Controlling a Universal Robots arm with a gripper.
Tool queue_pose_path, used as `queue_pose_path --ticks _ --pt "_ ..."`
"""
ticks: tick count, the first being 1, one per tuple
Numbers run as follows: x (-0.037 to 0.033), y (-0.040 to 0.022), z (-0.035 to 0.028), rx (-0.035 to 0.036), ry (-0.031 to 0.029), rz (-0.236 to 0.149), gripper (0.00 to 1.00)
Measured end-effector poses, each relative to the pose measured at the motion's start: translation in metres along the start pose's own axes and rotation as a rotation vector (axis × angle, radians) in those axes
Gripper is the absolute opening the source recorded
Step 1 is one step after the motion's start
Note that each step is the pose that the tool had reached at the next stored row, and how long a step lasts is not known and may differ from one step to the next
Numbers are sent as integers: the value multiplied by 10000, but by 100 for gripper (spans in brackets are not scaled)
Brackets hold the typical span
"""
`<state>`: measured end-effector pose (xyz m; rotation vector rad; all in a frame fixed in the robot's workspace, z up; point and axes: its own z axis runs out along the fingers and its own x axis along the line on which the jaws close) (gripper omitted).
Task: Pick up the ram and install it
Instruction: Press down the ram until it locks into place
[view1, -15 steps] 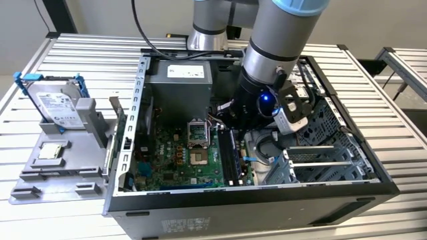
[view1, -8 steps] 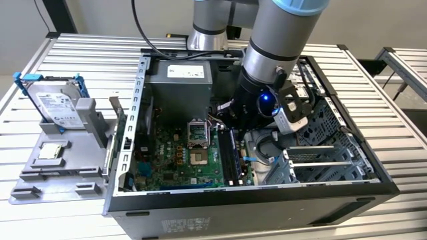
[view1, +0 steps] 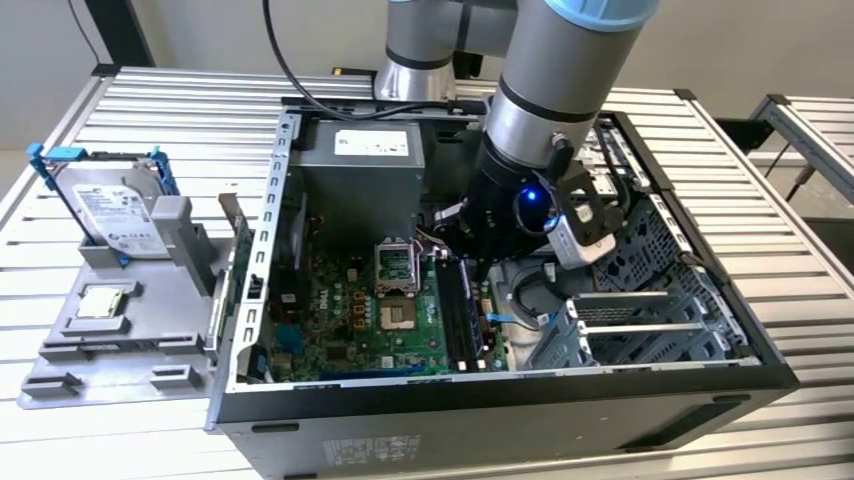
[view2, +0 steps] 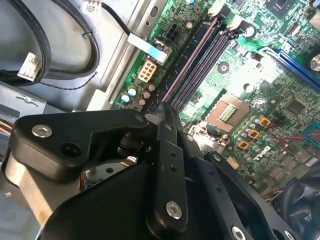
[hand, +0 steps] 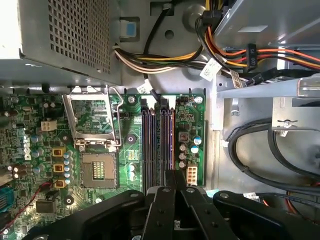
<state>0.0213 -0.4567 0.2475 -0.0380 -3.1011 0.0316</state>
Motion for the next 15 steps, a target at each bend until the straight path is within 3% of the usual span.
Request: queue_pose_path --ticks 4,15 --pt "2 0 -1 12 -18 -255 0" --pt "3 0 -5 86 -60 -2168 0"
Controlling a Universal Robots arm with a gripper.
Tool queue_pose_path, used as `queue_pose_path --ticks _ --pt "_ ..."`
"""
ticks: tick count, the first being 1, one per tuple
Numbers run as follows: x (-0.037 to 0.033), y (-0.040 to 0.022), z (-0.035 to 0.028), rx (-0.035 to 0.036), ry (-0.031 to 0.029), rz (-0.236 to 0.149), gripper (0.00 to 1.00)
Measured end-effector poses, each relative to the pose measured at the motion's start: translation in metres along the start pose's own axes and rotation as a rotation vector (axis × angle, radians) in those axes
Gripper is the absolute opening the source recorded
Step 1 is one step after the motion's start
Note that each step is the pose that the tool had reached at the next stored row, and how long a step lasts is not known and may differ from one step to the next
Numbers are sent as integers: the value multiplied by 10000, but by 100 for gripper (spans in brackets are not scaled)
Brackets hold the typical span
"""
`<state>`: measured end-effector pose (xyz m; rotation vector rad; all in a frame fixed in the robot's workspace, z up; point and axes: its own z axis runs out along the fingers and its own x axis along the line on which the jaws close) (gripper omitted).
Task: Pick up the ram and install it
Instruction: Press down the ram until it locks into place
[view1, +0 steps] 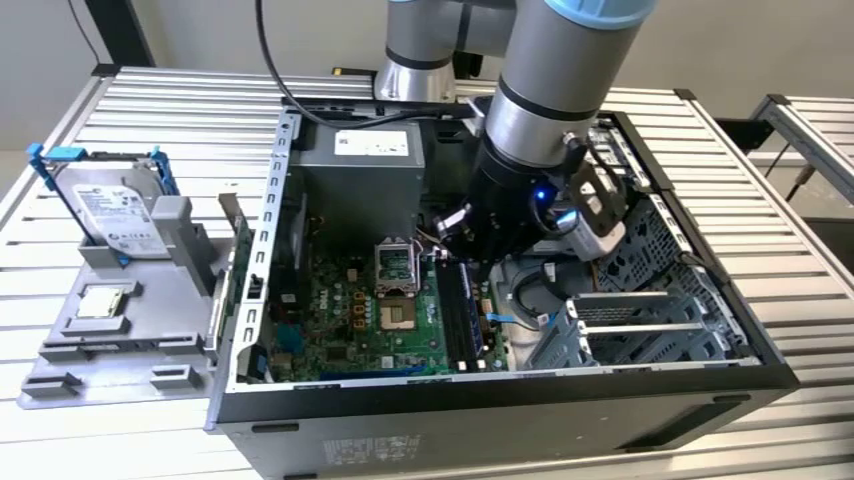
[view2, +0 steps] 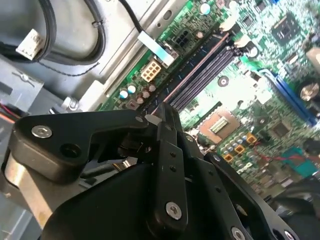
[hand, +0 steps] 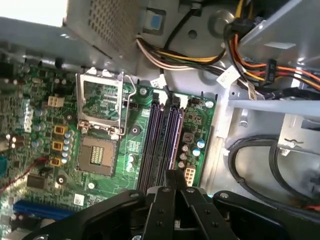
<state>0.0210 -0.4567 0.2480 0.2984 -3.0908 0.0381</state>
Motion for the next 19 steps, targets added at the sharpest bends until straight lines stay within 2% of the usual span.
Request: queue_pose_path --ticks 19 --pt "2 0 0 120 -66 -3117 0"
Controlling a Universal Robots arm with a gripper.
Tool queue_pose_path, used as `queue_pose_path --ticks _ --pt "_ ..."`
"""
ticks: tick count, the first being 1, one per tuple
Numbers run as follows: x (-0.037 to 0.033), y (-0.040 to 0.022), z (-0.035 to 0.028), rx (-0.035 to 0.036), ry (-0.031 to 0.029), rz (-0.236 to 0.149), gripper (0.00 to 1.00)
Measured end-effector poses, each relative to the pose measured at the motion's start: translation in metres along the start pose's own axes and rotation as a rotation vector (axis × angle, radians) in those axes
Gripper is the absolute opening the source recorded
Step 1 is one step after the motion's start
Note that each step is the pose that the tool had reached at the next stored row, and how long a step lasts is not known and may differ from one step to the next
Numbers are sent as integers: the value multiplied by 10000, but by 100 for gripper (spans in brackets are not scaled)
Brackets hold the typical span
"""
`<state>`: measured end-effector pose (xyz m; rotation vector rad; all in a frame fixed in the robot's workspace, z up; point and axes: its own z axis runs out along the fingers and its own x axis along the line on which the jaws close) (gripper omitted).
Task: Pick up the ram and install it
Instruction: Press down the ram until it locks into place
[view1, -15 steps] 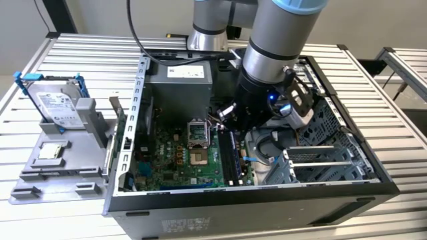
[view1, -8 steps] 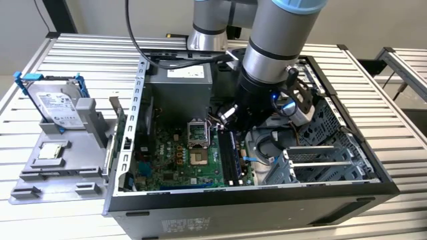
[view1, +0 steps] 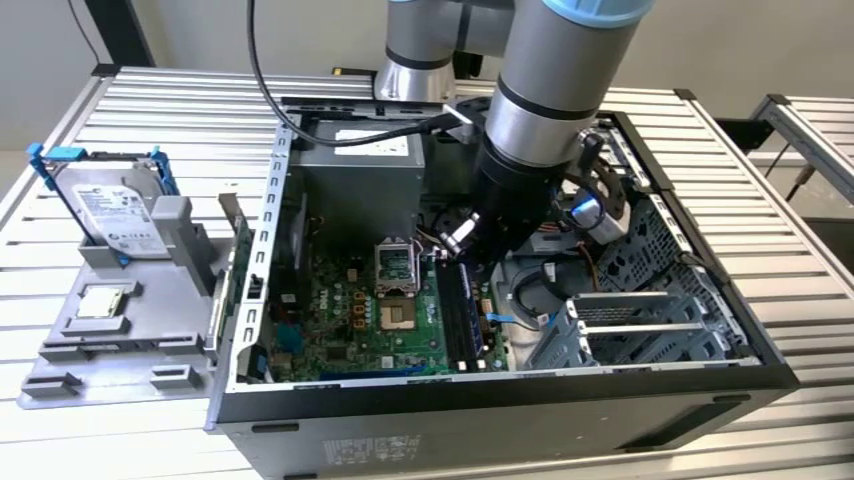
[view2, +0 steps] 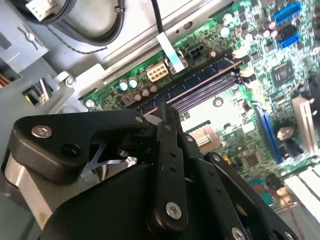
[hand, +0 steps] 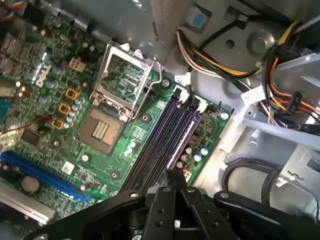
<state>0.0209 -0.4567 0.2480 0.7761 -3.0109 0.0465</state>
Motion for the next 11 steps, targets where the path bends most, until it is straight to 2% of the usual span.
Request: queue_pose_path --ticks 11 --pt "2 1 0 71 -39 -1842 0"
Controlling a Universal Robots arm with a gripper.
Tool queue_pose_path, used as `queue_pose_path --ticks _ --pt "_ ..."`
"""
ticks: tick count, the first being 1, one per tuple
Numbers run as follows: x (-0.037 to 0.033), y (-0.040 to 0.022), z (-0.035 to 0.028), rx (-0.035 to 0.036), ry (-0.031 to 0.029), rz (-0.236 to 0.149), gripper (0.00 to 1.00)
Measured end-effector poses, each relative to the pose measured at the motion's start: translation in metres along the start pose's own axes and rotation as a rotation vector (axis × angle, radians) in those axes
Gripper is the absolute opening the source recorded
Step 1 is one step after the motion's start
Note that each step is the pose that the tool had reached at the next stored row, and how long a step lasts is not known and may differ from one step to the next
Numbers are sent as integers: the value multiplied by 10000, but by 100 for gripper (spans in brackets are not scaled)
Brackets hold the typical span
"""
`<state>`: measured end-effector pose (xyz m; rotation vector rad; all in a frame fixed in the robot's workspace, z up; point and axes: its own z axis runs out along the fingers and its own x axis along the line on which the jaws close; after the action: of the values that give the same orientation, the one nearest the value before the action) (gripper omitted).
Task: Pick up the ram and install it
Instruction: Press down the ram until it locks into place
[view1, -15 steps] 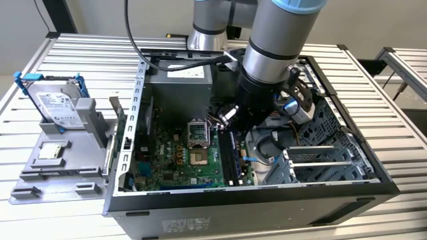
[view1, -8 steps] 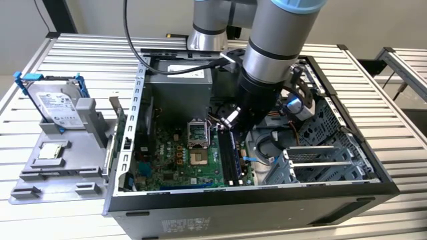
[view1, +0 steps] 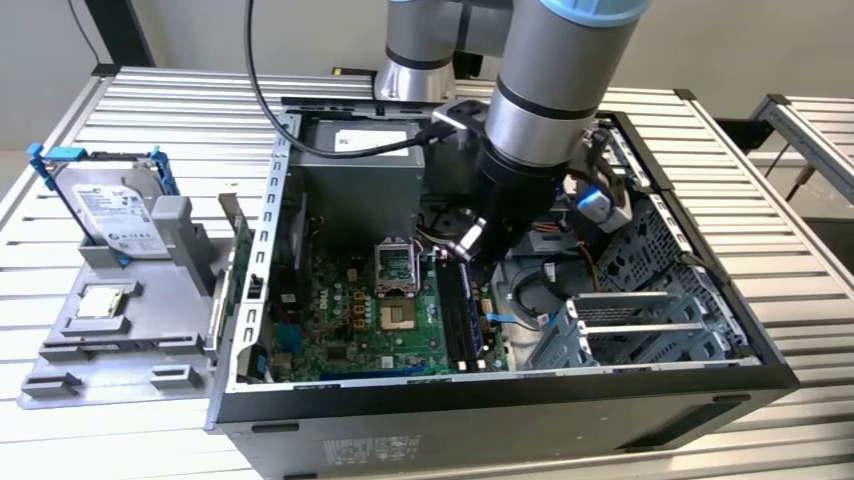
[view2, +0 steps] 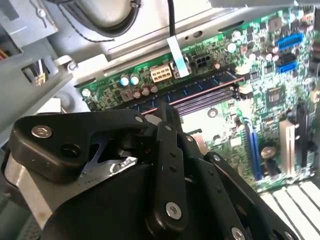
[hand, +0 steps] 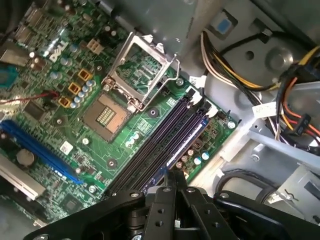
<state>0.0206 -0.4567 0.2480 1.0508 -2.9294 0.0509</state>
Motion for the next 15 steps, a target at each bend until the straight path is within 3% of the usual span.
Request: queue_pose_path --ticks 15 --pt "1 1 0 83 -45 -2153 0"
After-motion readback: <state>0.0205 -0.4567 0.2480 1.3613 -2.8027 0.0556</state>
